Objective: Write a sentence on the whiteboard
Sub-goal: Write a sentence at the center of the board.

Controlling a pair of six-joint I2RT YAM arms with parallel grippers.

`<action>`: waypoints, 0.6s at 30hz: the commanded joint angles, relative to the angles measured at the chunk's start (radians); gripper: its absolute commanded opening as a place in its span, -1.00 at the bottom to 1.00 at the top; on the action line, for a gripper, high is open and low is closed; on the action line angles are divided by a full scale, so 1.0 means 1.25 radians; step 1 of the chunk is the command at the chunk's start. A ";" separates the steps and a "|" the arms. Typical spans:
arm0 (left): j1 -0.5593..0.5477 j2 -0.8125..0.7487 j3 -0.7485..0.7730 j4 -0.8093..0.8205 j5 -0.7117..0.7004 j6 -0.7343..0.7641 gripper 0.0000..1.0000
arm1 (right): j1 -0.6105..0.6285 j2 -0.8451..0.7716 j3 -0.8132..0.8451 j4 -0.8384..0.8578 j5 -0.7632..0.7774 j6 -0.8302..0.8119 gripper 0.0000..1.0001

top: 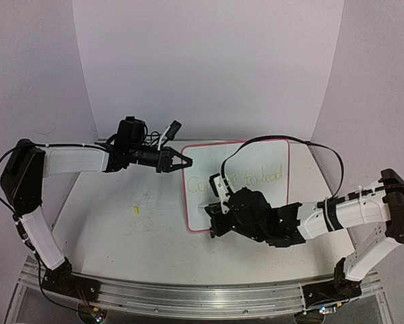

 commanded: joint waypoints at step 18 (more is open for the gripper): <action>0.001 -0.023 -0.005 -0.014 -0.078 0.060 -1.00 | 0.000 0.059 0.037 0.023 0.024 0.028 -1.00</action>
